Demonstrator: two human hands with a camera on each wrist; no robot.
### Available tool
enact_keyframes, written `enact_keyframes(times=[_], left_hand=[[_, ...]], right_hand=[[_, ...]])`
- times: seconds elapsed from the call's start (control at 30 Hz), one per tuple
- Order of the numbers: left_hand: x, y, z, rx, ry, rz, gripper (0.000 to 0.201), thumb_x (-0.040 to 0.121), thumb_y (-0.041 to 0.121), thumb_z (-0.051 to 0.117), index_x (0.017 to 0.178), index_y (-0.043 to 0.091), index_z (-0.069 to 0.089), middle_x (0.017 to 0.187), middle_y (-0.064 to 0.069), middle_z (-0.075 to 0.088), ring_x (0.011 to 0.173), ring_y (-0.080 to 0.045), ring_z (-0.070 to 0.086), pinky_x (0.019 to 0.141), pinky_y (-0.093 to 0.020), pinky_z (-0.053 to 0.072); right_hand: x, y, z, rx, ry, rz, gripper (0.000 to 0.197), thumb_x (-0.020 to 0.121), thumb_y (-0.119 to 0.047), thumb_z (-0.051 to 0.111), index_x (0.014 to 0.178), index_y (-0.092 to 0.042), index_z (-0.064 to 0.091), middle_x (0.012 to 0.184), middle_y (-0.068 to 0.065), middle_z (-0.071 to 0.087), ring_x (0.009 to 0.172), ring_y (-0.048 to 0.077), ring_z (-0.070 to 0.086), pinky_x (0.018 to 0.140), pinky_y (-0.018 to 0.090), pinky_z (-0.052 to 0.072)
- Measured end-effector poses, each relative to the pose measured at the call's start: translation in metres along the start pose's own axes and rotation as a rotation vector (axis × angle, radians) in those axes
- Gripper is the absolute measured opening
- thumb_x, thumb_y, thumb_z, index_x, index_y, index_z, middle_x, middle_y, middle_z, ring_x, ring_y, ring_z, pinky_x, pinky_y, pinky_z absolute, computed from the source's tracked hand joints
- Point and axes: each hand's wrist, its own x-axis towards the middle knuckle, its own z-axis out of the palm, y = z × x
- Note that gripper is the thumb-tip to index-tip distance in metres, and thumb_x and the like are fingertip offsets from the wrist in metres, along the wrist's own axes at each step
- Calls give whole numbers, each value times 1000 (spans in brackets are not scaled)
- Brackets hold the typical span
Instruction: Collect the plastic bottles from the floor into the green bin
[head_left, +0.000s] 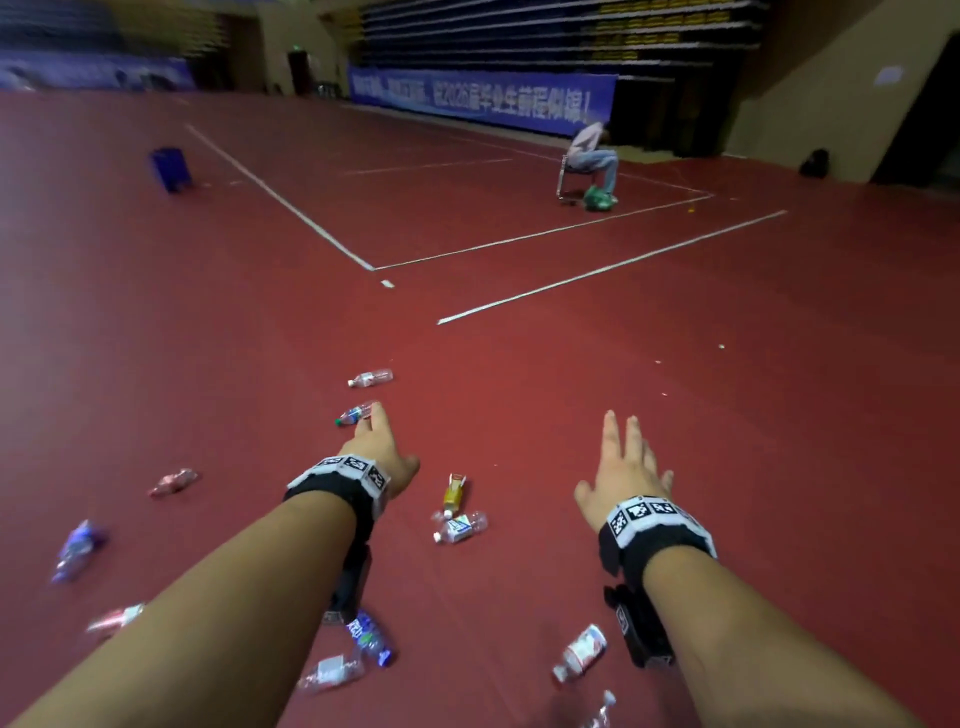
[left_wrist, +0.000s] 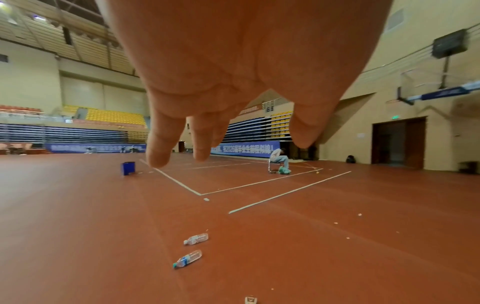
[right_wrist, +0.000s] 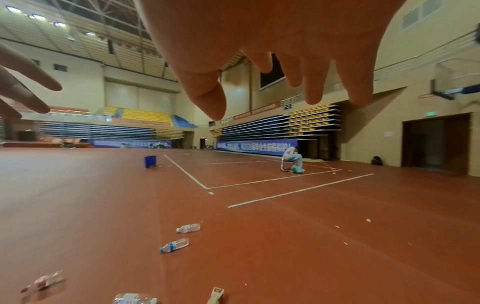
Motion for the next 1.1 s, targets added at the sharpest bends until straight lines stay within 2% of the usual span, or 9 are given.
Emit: enact_keyframes(times=[0.13, 0.23, 0.5, 0.6, 0.7, 0.77, 0.83, 1.0, 1.1], left_hand=[[92, -13, 7, -22, -10, -109, 99, 89, 38, 62, 154, 12, -7, 159, -15, 15, 132, -34, 44, 104, -41, 42], [174, -15, 5, -29, -26, -177, 101, 89, 39, 63, 154, 11, -9, 160, -15, 10, 135, -35, 41, 108, -42, 41], [427, 33, -68, -84, 33, -67, 93, 93, 36, 57, 154, 10, -8, 160, -14, 13, 142, -32, 31, 109, -40, 40], [494, 45, -69, -59, -21, -57, 92, 94, 36, 56, 154, 9, -8, 160, -13, 11, 139, -29, 37, 107, -39, 42], [555, 47, -62, 15, -74, -85, 96, 91, 40, 57, 154, 15, -11, 163, -8, 5, 141, -28, 34, 112, -50, 33], [604, 46, -65, 64, -73, -120, 97, 90, 39, 57, 154, 19, -13, 164, -4, 1, 145, -27, 27, 114, -58, 24], [653, 44, -75, 91, -69, -163, 94, 92, 37, 55, 154, 20, -13, 164, -2, -1, 146, -26, 25, 115, -60, 21], [791, 45, -116, 59, 34, -287, 93, 94, 37, 55, 154, 21, -14, 164, -3, -1, 145, -26, 26, 116, -58, 20], [851, 43, -141, -1, 64, -395, 92, 94, 38, 54, 154, 20, -13, 164, -2, 1, 144, -26, 29, 116, -57, 22]], right_hand=[[110, -44, 18, -48, -31, -110, 99, 91, -36, 59, 155, -27, -17, 164, 4, -15, 151, 28, 5, 119, 56, 16], [197, -80, 30, -85, -63, -149, 100, 92, -35, 60, 154, -28, -18, 164, 3, -18, 151, 28, 4, 120, 56, 14], [434, -182, 6, 43, 37, -90, 97, 92, -34, 58, 156, -27, -13, 165, 1, -13, 151, 26, 9, 120, 54, 17], [499, -202, 19, 22, 4, -68, 97, 92, -35, 58, 156, -27, -14, 165, 2, -13, 151, 26, 10, 120, 54, 17], [562, -217, 43, -57, -97, -88, 99, 92, -36, 58, 155, -27, -19, 163, 3, -18, 152, 26, 3, 119, 56, 14], [614, -233, 57, -60, -112, -111, 99, 93, -36, 58, 154, -26, -19, 163, 4, -19, 152, 26, 2, 119, 57, 14], [669, -255, 66, -36, -104, -127, 99, 92, -36, 58, 155, -27, -18, 164, 4, -18, 151, 27, 4, 119, 57, 16], [834, -336, 75, -14, -103, -261, 100, 92, -36, 58, 155, -26, -18, 163, 3, -19, 151, 27, 3, 119, 56, 15], [923, -394, 66, -21, -119, -352, 100, 92, -37, 59, 155, -26, -18, 164, 3, -16, 152, 27, 5, 119, 56, 16]])
